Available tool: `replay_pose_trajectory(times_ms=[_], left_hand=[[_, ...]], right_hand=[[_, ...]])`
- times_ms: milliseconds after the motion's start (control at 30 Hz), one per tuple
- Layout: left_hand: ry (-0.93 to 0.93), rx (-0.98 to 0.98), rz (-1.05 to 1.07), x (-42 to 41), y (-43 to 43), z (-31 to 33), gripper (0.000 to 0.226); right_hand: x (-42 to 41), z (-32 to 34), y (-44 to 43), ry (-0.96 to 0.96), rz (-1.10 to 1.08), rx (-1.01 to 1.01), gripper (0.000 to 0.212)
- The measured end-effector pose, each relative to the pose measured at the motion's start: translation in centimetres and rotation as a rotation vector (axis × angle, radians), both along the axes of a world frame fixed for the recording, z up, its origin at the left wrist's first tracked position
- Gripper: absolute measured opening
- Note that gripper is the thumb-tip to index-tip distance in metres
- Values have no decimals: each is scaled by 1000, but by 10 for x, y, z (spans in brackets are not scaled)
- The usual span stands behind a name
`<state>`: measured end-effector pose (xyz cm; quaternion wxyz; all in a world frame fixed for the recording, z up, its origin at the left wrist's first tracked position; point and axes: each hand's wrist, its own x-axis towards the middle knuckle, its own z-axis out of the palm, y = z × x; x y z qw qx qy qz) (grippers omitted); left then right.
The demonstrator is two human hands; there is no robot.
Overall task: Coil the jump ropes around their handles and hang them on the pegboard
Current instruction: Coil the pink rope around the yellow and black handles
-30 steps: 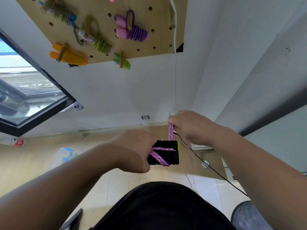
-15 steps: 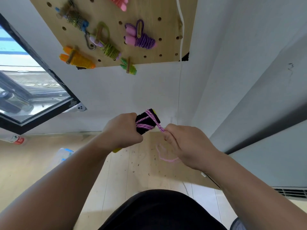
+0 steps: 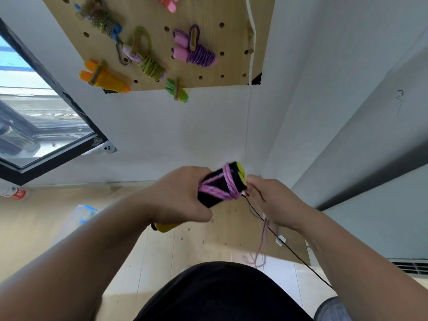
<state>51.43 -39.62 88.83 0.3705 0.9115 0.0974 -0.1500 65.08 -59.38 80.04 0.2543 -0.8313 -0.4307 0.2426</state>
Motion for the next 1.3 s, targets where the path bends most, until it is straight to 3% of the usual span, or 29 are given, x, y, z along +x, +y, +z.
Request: replay_pose_trajectory(times_ms=[267,367,467,600,733,867,1033,1133,1300], left_hand=[[117,684,-319,3,-12,-16,21],[142,817,-305,8,-3,-26,19],[127,886,-157,17,14,-29,18],[72,811,33,29,20,-37,16],[64,553,254,33,31,-43,17],[-12,207,385,28,40,-38,26],[-45,-216,366,16,25,-6,31],[-38,-199,238,8,16,7,27],[52,167,-87,1,-10,1,26]], right_hand=[[23,49,49,-196,136,-145,29],[6,60,59,-273,176,-151,28],[-18,56,61,-339,177,-120,30],[-27,50,53,-313,40,31,29],[-33,38,40,-224,-18,221,26],[-29,32,31,157,-232,452,16],[-18,23,24,389,-211,447,17],[-8,16,15,389,-133,326,18],[22,17,24,154,19,73,25]])
